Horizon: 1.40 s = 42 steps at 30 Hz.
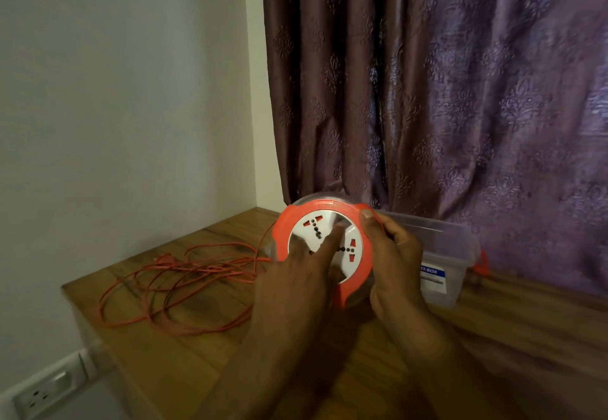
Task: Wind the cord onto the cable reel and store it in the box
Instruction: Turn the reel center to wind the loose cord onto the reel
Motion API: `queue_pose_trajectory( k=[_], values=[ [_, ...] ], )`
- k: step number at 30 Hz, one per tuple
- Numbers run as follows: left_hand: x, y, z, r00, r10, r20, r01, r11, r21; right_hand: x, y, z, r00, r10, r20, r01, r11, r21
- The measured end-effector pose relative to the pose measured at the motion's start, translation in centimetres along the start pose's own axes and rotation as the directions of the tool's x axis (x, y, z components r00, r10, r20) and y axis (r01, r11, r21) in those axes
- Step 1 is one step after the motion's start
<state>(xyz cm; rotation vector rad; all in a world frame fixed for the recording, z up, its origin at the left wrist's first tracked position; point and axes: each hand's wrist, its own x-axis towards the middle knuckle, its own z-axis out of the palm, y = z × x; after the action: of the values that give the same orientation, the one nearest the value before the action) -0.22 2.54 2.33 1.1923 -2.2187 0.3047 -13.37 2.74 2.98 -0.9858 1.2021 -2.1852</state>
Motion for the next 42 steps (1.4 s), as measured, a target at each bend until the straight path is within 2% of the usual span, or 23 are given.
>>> queue_pose_trajectory(
  k=[5,11,15,21,25,29,33,36,39,42],
  values=[
    [1.0,-1.1,0.5,0.999,-0.037,-0.004,0.037,0.999,0.015,0.3,0.1,1.3,1.0,0.003,0.023,-0.004,1.0,0.012],
    [1.0,-1.4,-0.8,0.999,0.042,0.032,-0.042,0.999,0.014,0.0,0.1,1.7,0.998,0.007,0.061,-0.01,0.999,0.041],
    [1.0,-1.2,-2.1,0.992,0.11,-0.06,-0.111,0.994,-0.01,-0.3,0.0,1.7,0.994,-0.03,0.108,0.027,0.999,0.036],
    [1.3,-1.6,-3.3,0.981,0.17,-0.096,-0.172,0.985,-0.019,0.0,0.2,2.2,0.993,-0.028,0.11,0.023,0.999,0.049],
    [1.9,-1.9,-3.5,0.986,0.139,-0.097,-0.141,0.99,-0.015,0.5,0.0,3.6,0.995,-0.046,0.091,0.042,0.998,0.05],
    [2.0,-2.2,-4.0,0.972,0.099,-0.214,-0.13,0.982,-0.139,1.4,-0.4,5.0,0.995,-0.079,0.055,0.074,0.994,0.077],
    [2.0,-2.4,-4.0,0.953,0.112,-0.281,-0.165,0.971,-0.173,1.8,-0.5,5.3,0.993,-0.101,0.054,0.096,0.992,0.084],
    [1.8,-2.9,-3.9,0.942,0.024,-0.336,-0.091,0.979,-0.184,2.1,-0.5,5.2,0.995,-0.088,0.052,0.083,0.992,0.095],
    [1.5,-3.1,-3.6,0.969,-0.042,-0.245,0.022,0.996,-0.084,2.4,-0.7,5.0,0.995,-0.096,0.04,0.092,0.99,0.106],
    [1.7,-2.8,-3.3,0.989,-0.041,-0.141,0.044,0.999,0.019,2.4,-0.8,5.0,0.994,-0.107,0.036,0.102,0.99,0.102]
  ],
)
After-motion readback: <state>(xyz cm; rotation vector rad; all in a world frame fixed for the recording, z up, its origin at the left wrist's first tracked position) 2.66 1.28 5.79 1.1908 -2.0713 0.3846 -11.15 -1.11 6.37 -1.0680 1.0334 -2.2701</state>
